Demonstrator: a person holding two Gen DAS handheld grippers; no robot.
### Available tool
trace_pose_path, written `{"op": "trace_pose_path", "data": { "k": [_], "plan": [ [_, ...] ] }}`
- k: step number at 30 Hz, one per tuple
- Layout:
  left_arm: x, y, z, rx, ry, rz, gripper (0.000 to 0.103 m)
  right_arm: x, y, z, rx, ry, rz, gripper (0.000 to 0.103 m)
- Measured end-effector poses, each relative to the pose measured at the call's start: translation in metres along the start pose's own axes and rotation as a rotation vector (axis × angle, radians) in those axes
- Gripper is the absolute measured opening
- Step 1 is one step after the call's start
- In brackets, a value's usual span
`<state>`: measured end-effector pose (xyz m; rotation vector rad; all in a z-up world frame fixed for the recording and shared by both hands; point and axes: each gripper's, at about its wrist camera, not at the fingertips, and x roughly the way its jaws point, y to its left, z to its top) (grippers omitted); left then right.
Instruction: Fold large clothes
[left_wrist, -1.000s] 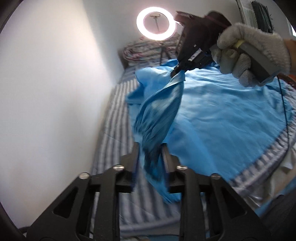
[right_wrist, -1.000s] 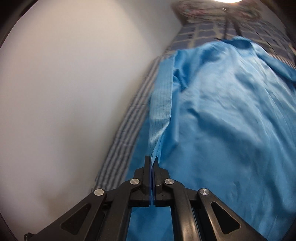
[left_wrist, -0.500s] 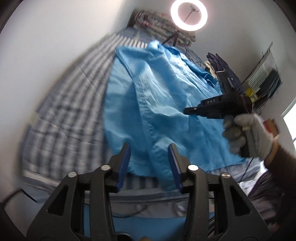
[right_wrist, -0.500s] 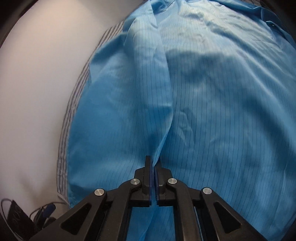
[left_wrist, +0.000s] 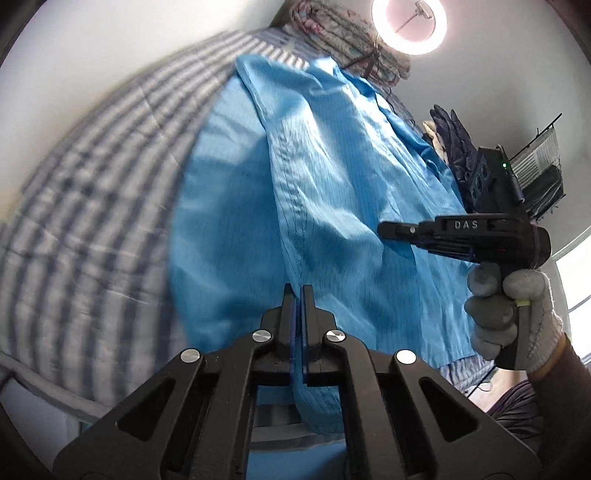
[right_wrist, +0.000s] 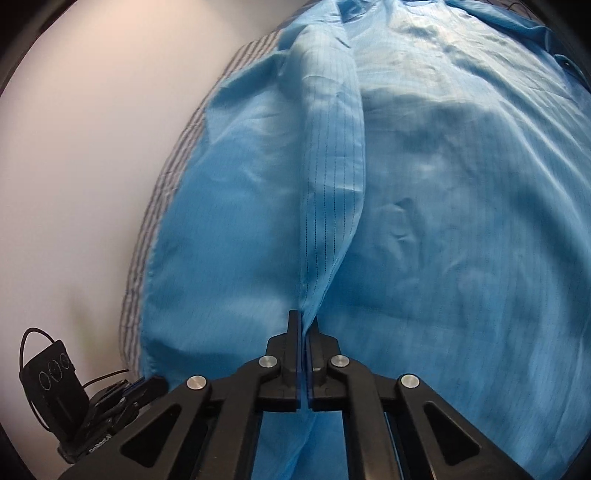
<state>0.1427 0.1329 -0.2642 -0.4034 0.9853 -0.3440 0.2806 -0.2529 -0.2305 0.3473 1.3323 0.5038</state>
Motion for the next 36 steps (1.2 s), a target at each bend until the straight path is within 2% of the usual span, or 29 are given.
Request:
{"op": "trace_pose_path", "data": {
  "k": [4, 6, 9, 12, 18, 20, 24, 26, 28, 29, 32, 33, 34, 36],
  "plan": [
    [-0.03, 0.026, 0.007, -0.058, -0.052, 0.021, 0.0, -0.001, 0.031, -0.008, -0.033, 0.021, 0.12, 0.0],
    [-0.042, 0.038, 0.005, -0.071, -0.07, 0.039, 0.0, -0.002, 0.047, -0.011, -0.081, 0.016, 0.131, 0.0],
    [-0.03, 0.048, 0.0, -0.064, -0.014, 0.092, 0.0, 0.011, 0.055, -0.015, -0.119, 0.046, 0.063, 0.0],
    [-0.016, 0.046, -0.006, -0.052, 0.033, 0.095, 0.0, 0.03, 0.044, -0.02, -0.076, 0.103, 0.031, 0.0],
    [-0.035, 0.054, -0.004, -0.082, -0.016, 0.1, 0.0, 0.017, 0.051, -0.017, -0.095, 0.067, 0.042, 0.0],
    [-0.033, 0.054, -0.003, -0.065, -0.007, 0.115, 0.0, 0.017, 0.051, -0.017, -0.104, 0.065, 0.038, 0.0],
    [-0.013, 0.046, -0.007, 0.008, 0.042, 0.197, 0.0, 0.029, 0.053, -0.024, -0.17, 0.103, -0.036, 0.0],
    [-0.015, 0.044, -0.01, 0.007, 0.037, 0.206, 0.0, 0.03, 0.056, -0.025, -0.189, 0.101, -0.055, 0.001],
    [-0.026, 0.047, -0.012, -0.007, 0.015, 0.179, 0.0, 0.026, 0.066, -0.023, -0.224, 0.09, -0.107, 0.01],
    [-0.033, 0.049, -0.013, -0.016, 0.0, 0.164, 0.007, 0.023, 0.071, -0.024, -0.246, 0.075, -0.132, 0.022],
    [-0.052, 0.054, -0.013, -0.044, -0.051, 0.137, 0.046, -0.002, 0.088, -0.029, -0.342, -0.016, -0.242, 0.025],
    [-0.054, 0.057, -0.012, -0.058, -0.058, 0.116, 0.047, -0.01, 0.092, -0.032, -0.37, -0.054, -0.279, 0.025],
    [-0.053, 0.059, -0.01, -0.071, -0.055, 0.098, 0.047, -0.018, 0.097, -0.035, -0.386, -0.093, -0.277, 0.027],
    [-0.045, 0.065, -0.007, -0.115, -0.041, 0.063, 0.047, -0.024, 0.103, -0.044, -0.406, -0.113, -0.169, 0.027]
  ]
}}
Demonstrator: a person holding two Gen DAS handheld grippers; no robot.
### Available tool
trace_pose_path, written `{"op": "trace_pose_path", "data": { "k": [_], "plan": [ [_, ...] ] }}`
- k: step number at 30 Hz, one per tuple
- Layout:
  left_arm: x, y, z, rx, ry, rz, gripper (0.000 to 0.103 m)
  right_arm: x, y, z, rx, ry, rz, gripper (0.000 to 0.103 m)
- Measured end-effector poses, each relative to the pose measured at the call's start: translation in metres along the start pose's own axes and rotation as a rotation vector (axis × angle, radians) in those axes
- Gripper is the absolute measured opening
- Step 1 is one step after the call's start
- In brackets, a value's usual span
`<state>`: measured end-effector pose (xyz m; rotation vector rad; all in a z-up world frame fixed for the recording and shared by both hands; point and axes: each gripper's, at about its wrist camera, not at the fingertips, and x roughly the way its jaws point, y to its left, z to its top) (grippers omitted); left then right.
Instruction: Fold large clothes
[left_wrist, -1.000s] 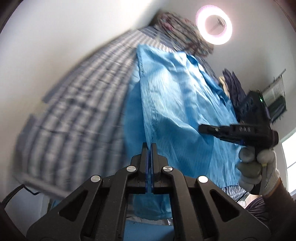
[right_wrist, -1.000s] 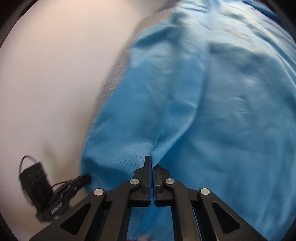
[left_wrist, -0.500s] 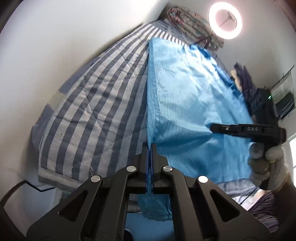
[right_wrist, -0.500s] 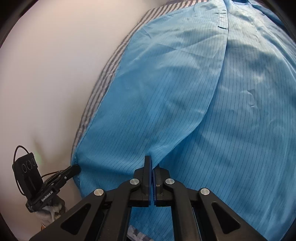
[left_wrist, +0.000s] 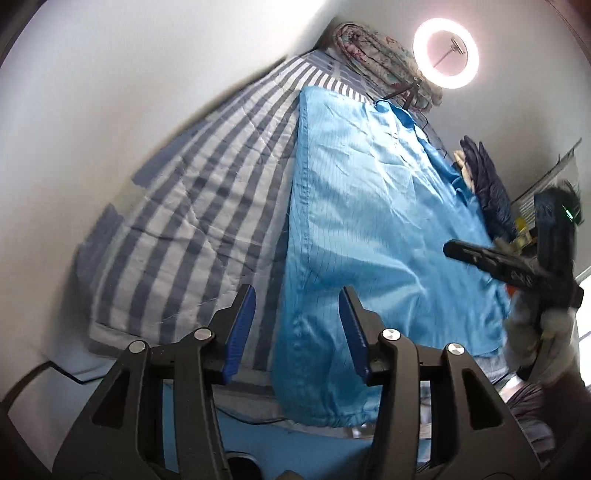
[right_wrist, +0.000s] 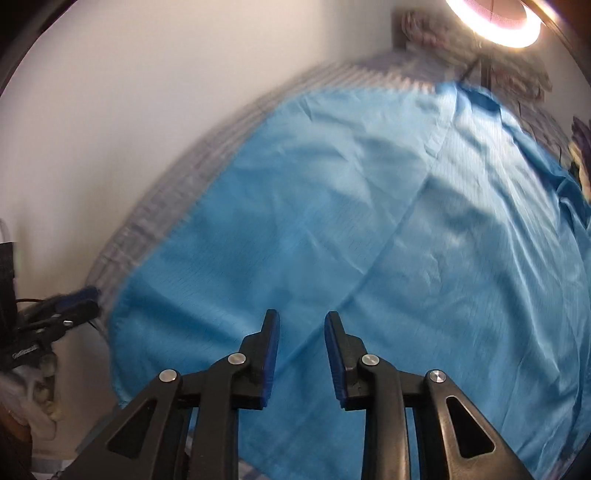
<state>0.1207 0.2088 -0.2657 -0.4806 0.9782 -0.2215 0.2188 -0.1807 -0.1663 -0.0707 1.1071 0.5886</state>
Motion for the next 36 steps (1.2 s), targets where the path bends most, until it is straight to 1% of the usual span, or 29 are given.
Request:
{"op": "trace_pose_path", "data": {
  "k": [2, 3, 5, 6, 7, 8, 10, 11, 12, 13, 14, 16, 17, 18, 20, 21, 22, 23, 24, 26, 30, 31, 32, 33, 34, 35, 36],
  "plan": [
    [0.012, 0.002, 0.004, -0.043, 0.022, -0.016, 0.047, 0.004, 0.008, -0.004, -0.027, -0.008, 0.096, 0.027],
    [0.018, 0.003, 0.005, -0.063, 0.032, -0.032, 0.047, 0.008, 0.012, -0.006, -0.049, -0.012, 0.12, 0.027],
    [0.03, 0.001, 0.006, -0.086, 0.055, -0.03, 0.047, 0.024, 0.028, -0.005, -0.097, -0.022, 0.131, 0.027],
    [0.036, -0.001, 0.005, -0.078, 0.071, -0.007, 0.047, 0.032, 0.034, -0.006, -0.114, -0.022, 0.132, 0.027],
    [0.041, -0.004, 0.002, -0.061, 0.078, 0.029, 0.047, 0.041, 0.039, -0.006, -0.123, -0.009, 0.131, 0.027],
    [0.042, -0.008, -0.001, -0.032, 0.066, 0.052, 0.045, 0.052, 0.042, -0.006, -0.124, 0.016, 0.125, 0.027],
    [0.042, -0.015, -0.003, 0.009, 0.065, 0.068, 0.045, 0.076, 0.045, -0.008, -0.129, 0.072, 0.092, 0.024],
    [0.041, -0.014, -0.003, 0.004, 0.067, 0.059, 0.045, 0.084, 0.044, -0.01, -0.14, 0.094, 0.068, 0.021],
    [0.041, -0.01, -0.002, -0.028, 0.076, 0.017, 0.045, 0.084, 0.045, -0.01, -0.15, 0.077, 0.069, 0.021],
    [0.041, -0.007, -0.001, -0.059, 0.083, -0.014, 0.045, 0.084, 0.046, -0.008, -0.157, 0.085, 0.065, 0.021],
    [0.041, -0.004, 0.0, -0.085, 0.084, -0.037, 0.045, 0.083, 0.047, -0.006, -0.149, 0.097, 0.069, 0.022],
    [0.041, 0.0, 0.002, -0.12, 0.083, -0.066, 0.045, 0.077, 0.044, -0.002, -0.111, 0.09, 0.11, 0.023],
    [0.042, 0.003, 0.002, -0.151, 0.082, -0.091, 0.045, 0.069, 0.041, -0.001, -0.093, 0.069, 0.125, 0.024],
    [0.044, 0.005, 0.003, -0.177, 0.088, -0.109, 0.045, 0.063, 0.039, 0.0, -0.088, 0.049, 0.122, 0.025],
    [0.049, 0.006, 0.003, -0.201, 0.098, -0.119, 0.045, 0.051, 0.034, 0.001, -0.1, -0.01, 0.067, 0.031],
    [0.05, 0.004, 0.004, -0.195, 0.096, -0.114, 0.041, 0.052, 0.032, 0.0, -0.099, -0.017, 0.048, 0.031],
    [0.051, 0.003, 0.005, -0.187, 0.098, -0.106, 0.033, 0.055, 0.024, -0.001, -0.075, -0.015, 0.027, 0.031],
    [0.054, 0.0, 0.006, -0.172, 0.119, -0.088, 0.01, 0.06, 0.016, -0.001, -0.035, -0.001, 0.019, 0.031],
    [0.057, -0.001, 0.006, -0.169, 0.13, -0.076, 0.005, 0.066, 0.01, -0.002, -0.007, 0.015, 0.023, 0.031],
    [0.057, -0.007, 0.005, -0.144, 0.116, -0.057, 0.003, 0.075, 0.0, -0.004, 0.041, 0.045, 0.047, 0.031],
    [0.043, -0.022, 0.003, -0.089, 0.058, -0.027, 0.001, 0.067, -0.011, 0.003, 0.093, 0.052, 0.099, 0.033],
    [0.04, -0.025, 0.003, -0.073, 0.049, -0.017, 0.001, 0.064, -0.014, 0.007, 0.122, 0.052, 0.118, 0.04],
    [0.036, -0.032, 0.002, -0.042, 0.034, -0.003, 0.001, 0.06, -0.017, 0.012, 0.159, 0.056, 0.134, 0.053],
    [0.034, -0.037, 0.002, -0.02, 0.025, 0.008, 0.001, 0.059, -0.015, 0.019, 0.187, 0.054, 0.15, 0.058],
    [0.032, -0.042, 0.002, 0.006, 0.016, 0.018, 0.001, 0.055, -0.016, 0.027, 0.218, 0.045, 0.186, 0.061],
    [0.031, -0.047, 0.002, 0.024, 0.011, 0.023, 0.001, 0.052, -0.014, 0.037, 0.228, 0.038, 0.215, 0.061],
    [0.031, -0.05, 0.002, 0.038, 0.009, 0.026, 0.001, 0.049, -0.011, 0.045, 0.224, 0.032, 0.225, 0.061]
  ]
}}
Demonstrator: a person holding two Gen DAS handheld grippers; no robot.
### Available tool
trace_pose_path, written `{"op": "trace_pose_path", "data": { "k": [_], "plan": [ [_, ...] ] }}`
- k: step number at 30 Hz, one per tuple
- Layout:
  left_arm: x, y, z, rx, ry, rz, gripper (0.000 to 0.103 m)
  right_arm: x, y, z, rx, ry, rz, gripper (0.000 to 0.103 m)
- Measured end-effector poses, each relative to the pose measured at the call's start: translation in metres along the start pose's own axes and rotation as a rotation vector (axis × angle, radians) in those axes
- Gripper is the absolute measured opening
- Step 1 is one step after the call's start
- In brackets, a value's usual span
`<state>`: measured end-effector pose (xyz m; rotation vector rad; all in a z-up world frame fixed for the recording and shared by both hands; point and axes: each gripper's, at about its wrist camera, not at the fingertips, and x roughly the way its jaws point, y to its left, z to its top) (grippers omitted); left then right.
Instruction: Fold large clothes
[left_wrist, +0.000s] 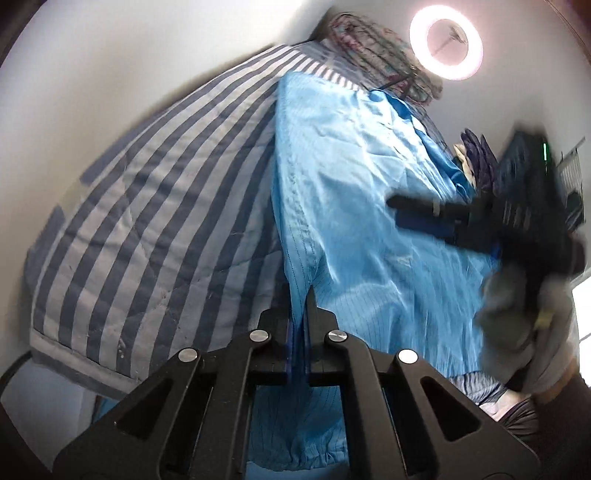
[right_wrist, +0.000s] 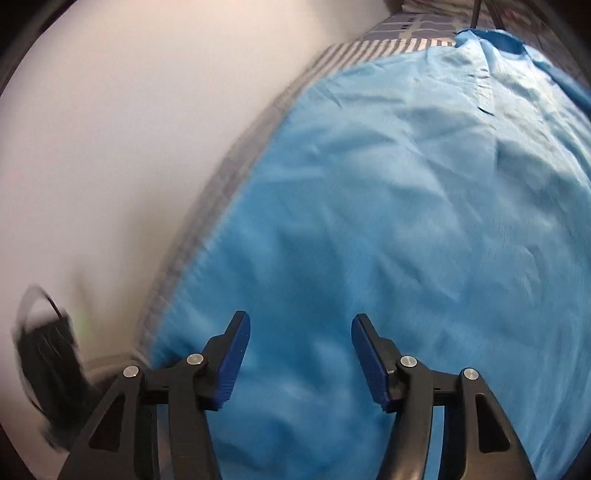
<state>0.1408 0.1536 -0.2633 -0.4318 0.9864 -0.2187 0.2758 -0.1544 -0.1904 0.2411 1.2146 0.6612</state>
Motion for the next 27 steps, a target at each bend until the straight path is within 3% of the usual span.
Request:
{"op": "trace_pose_path", "data": {
  "k": [4, 8, 15, 21, 25, 27],
  "plan": [
    [0.003, -0.008, 0.0, 0.021, -0.006, 0.01, 0.001, 0.004, 0.035, 0.032, -0.085, -0.011, -0.029, 0.063],
    [0.003, -0.01, 0.0, 0.03, -0.013, 0.01, 0.001, 0.032, 0.057, 0.052, -0.107, 0.047, -0.091, 0.063],
    [0.003, -0.012, 0.004, 0.017, -0.024, -0.02, 0.001, 0.08, 0.071, 0.067, -0.104, 0.146, -0.162, 0.063],
    [0.003, -0.023, 0.01, 0.07, -0.033, -0.001, 0.001, 0.108, 0.073, 0.067, -0.133, 0.198, -0.259, 0.063],
    [0.009, -0.038, 0.015, 0.103, -0.031, 0.009, 0.001, 0.118, 0.07, 0.067, -0.123, 0.225, -0.303, 0.06],
    [0.011, -0.044, 0.018, 0.118, -0.032, 0.012, 0.0, 0.121, 0.07, 0.068, -0.143, 0.221, -0.339, 0.045]
  ]
}}
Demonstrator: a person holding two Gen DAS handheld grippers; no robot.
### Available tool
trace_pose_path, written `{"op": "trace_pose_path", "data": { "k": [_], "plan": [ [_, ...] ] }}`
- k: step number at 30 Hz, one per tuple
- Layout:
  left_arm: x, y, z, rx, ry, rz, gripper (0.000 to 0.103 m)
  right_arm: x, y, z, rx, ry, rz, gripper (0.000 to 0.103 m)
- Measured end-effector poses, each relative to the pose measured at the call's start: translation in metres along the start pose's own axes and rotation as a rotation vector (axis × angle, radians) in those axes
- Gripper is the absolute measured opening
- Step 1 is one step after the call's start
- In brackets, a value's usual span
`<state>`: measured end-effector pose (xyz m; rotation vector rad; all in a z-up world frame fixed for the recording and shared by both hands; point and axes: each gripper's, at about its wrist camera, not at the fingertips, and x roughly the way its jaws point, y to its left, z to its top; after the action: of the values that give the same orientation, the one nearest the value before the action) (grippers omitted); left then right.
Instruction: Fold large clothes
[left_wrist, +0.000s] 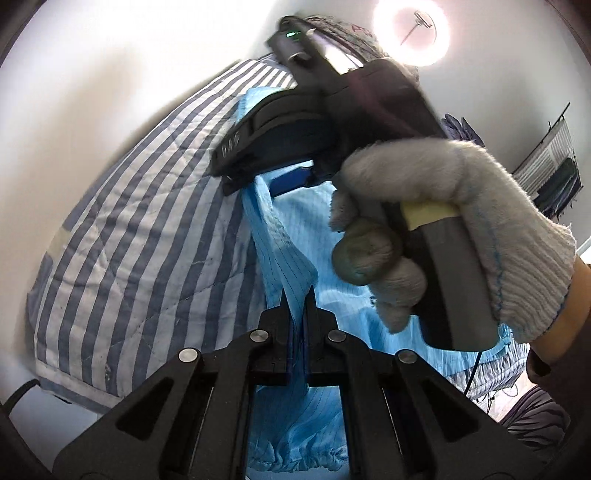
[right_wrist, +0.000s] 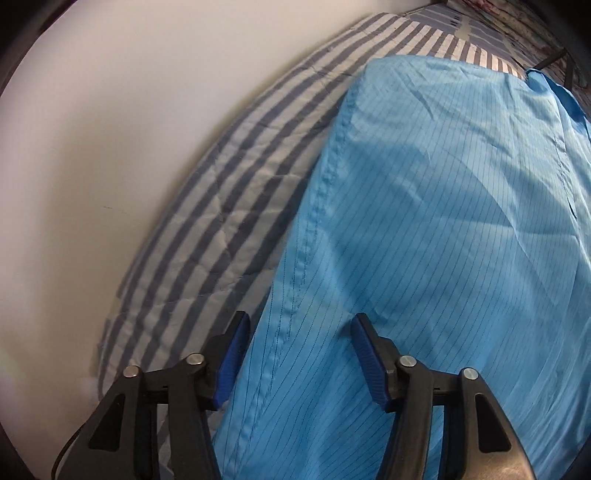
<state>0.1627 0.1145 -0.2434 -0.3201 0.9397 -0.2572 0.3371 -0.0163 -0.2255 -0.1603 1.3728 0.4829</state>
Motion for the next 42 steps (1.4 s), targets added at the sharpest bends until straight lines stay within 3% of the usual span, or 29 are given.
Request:
{"op": "trace_pose_path", "data": {
  "k": [2, 4, 5, 17, 22, 26, 30, 35, 42],
  "plan": [
    [0.002, -0.008, 0.004, 0.016, -0.004, 0.006, 0.0, 0.0, 0.0, -0.001, -0.027, -0.006, -0.024, 0.019],
    [0.003, -0.016, 0.007, 0.029, -0.004, 0.004, 0.0, -0.002, -0.007, -0.002, -0.025, -0.019, -0.014, 0.004],
    [0.004, -0.019, 0.008, 0.034, -0.004, 0.001, 0.0, -0.005, -0.013, -0.003, -0.006, -0.03, 0.012, 0.001],
    [0.012, -0.076, 0.02, 0.156, 0.005, -0.019, 0.0, -0.062, -0.103, -0.042, 0.221, -0.216, 0.322, 0.0],
    [0.018, -0.1, 0.023, 0.189, 0.021, -0.058, 0.001, -0.077, -0.139, -0.07, 0.301, -0.277, 0.388, 0.0],
    [0.012, -0.11, 0.024, 0.192, 0.027, -0.107, 0.001, -0.084, -0.162, -0.097, 0.361, -0.323, 0.41, 0.0],
    [-0.002, -0.098, 0.027, 0.137, 0.017, -0.138, 0.009, -0.083, -0.192, -0.117, 0.452, -0.348, 0.434, 0.0],
    [-0.012, -0.07, 0.039, 0.09, 0.002, -0.075, 0.009, -0.069, -0.228, -0.144, 0.542, -0.33, 0.395, 0.0],
    [-0.019, -0.055, 0.064, 0.064, -0.037, -0.002, 0.009, -0.051, -0.24, -0.162, 0.559, -0.292, 0.373, 0.0]
  ]
}}
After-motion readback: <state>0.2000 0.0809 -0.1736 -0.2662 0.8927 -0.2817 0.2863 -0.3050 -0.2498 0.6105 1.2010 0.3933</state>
